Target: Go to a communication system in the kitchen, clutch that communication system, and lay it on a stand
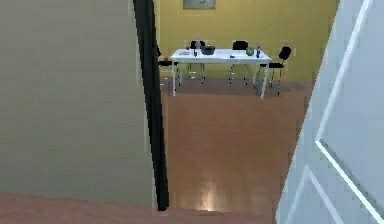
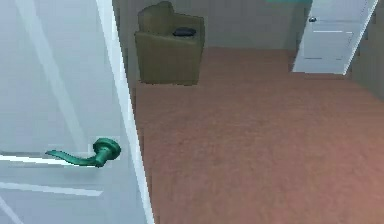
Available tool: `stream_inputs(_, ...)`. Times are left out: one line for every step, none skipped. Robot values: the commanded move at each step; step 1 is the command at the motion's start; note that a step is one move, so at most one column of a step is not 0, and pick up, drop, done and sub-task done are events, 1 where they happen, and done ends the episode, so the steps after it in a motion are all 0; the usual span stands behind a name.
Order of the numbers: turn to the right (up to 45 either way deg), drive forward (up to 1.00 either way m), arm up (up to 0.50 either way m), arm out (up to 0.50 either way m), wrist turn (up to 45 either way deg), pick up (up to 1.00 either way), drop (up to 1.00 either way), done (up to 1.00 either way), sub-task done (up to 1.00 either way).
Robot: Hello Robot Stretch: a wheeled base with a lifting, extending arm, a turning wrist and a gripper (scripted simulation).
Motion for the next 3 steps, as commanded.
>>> stream_inputs(0.0,0.40,0.00,0.00,0.0,0.00,0.00,0.00,0.00)
stream_inputs(12.0,0.00,0.00,0.00,0.0,0.00,0.00,0.00,0.00)
stream_inputs(0.0,1.00,0.00,0.00,0.0,0.00,0.00,0.00,0.00)
